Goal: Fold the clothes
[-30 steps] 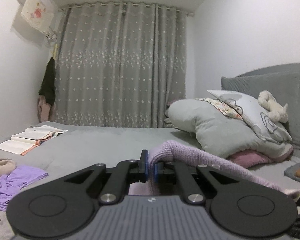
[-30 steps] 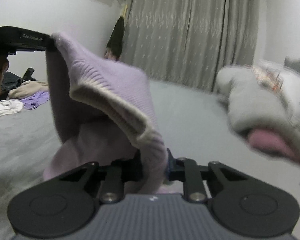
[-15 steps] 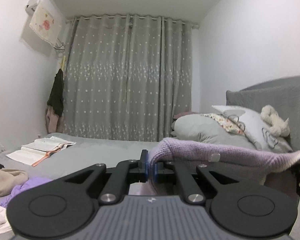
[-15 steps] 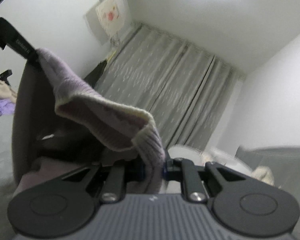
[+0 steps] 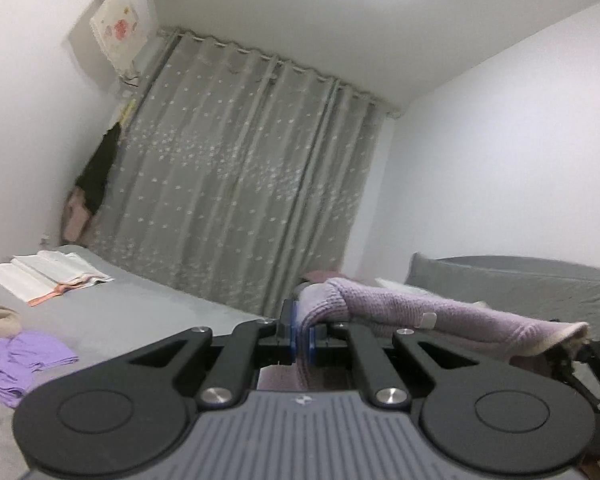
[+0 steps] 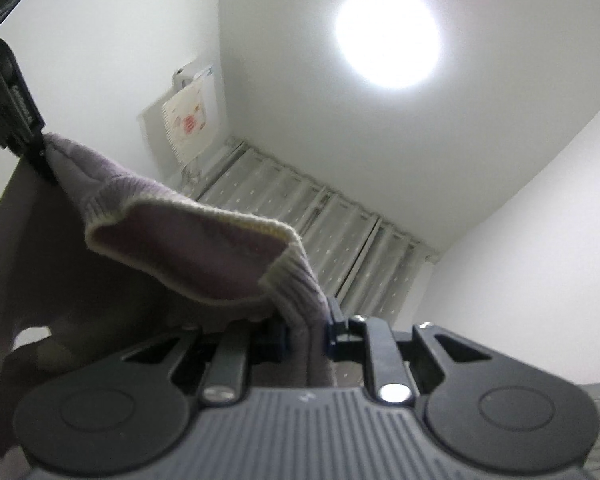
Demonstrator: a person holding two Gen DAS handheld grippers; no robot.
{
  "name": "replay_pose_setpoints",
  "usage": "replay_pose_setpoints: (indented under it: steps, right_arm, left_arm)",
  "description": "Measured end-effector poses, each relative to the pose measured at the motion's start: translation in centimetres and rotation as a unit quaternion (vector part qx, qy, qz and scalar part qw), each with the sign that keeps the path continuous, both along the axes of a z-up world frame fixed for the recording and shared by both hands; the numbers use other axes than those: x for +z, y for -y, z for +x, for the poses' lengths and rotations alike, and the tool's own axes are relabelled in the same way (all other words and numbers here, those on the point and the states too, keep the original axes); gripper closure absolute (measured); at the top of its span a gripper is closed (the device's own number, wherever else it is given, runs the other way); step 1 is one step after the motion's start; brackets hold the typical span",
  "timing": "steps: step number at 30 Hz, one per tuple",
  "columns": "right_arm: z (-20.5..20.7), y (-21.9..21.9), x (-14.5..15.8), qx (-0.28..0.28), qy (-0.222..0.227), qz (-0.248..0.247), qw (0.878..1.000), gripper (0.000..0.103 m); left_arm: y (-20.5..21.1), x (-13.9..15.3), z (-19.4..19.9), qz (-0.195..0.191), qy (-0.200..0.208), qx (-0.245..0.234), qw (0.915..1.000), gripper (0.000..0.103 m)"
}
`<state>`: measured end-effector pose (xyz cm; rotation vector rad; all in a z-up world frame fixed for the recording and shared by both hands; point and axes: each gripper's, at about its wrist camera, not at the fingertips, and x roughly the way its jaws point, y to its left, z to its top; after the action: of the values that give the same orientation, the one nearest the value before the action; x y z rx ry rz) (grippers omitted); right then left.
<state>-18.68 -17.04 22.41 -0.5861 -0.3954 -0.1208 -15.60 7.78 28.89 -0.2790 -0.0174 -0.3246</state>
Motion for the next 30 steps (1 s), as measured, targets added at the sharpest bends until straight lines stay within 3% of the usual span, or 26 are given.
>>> replay_pose_setpoints:
  steps: [5,10,25,28,30]
  right_arm:
    - [-2.2,0.3,1.1,0.003,0.021,0.011,1.0,0.087]
    - [-4.4,0.3,2.6,0.011,0.046,0.014,0.999,0.087]
    - [-8.9,-0.3,9.9,-0.009,0.134,-0.041,0.99,0.086]
    - [-9.2,-0.5,10.3,-0.012,0.142,-0.041,0.989,0.086]
    - [-8.4,-0.5,9.9,-0.012,0.125,-0.035,0.991,0.086]
  left_arm:
    - [0.4,1.6,-2.6,0.033,0.026,0.0,0.9991,0.1]
    - [-0.4,3.6,-4.9,0.034,0.041,-0.007,0.9985,0.1]
    - [-1.3,12.1,-12.0,0.062,0.143,-0.008,0.9878,0.099]
    - [-1.3,11.9,-11.5,0.057,0.135,-0.013,0.9891,0.099]
    - [-1.2,10.8,-10.2,0.059,0.113,-0.01,0.9918,0.099]
